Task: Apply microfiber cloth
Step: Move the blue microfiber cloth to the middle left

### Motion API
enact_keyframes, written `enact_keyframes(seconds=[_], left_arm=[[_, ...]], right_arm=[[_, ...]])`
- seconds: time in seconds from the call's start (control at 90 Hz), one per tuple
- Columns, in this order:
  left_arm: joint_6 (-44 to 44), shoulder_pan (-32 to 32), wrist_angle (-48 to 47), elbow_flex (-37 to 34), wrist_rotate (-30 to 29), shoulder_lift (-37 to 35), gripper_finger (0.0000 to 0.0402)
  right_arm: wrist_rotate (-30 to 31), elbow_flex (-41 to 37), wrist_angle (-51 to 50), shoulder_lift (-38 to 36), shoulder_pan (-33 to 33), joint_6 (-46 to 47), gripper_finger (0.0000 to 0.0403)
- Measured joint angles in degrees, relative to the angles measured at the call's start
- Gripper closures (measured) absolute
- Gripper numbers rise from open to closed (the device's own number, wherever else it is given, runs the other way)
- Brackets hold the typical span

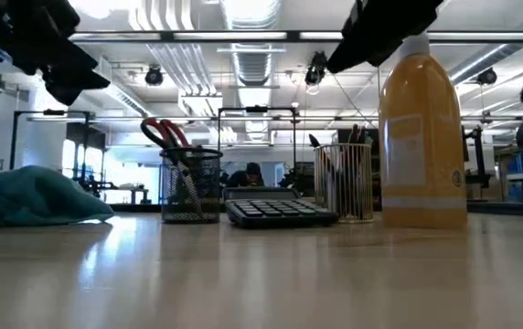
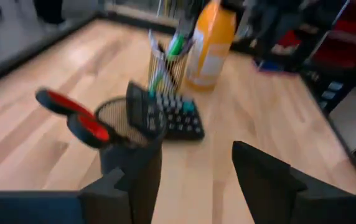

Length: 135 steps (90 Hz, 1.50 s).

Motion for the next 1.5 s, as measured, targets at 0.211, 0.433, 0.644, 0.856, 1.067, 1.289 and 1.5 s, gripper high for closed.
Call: enact_keyframes(seconds=[0.211, 0.433, 0.644, 0.856, 1.067, 1.289, 1.5], left_arm=[[1.55, 0.00, 5.38, -4.18, 0.01, -7.94, 0.0260], [5.33, 0.01, 8.45, -7.15, 0.01, -13.72, 0.0293], [5.86, 0.04, 8.52, -7.71, 0.04, -15.82, 0.0314], [5.71, 0.04, 7.58, -7.71, 0.08, -14.37, 0.0326], [5.45, 0.02, 6.90, -7.73, 0.10, -14.13, 0.0327], [5.60, 0.00, 6.75, -7.73, 0.13, -14.04, 0.0327], [5.63, -0.02, 5.39, -7.73, 0.65, -14.78, 0.0327]], right_arm=[[-0.08, -12.73, 13.77, -10.26, -1.89, -0.99, 0.0402], [-5.57, -20.89, 23.62, -15.50, -6.38, -1.09, 0.0403], [-9.27, -21.52, 30.67, -15.38, -6.56, -1.84, 0.0403], [-17.32, -18.79, 35.00, -14.97, -6.40, -3.26, 0.0403], [-25.17, -12.69, 34.93, -15.10, -6.27, -6.61, 0.0403], [-17.61, -4.77, 20.42, -15.99, -6.69, -11.06, 0.0403], [-10.87, 3.78, 1.44, -19.83, -6.67, -10.47, 0.0403]])
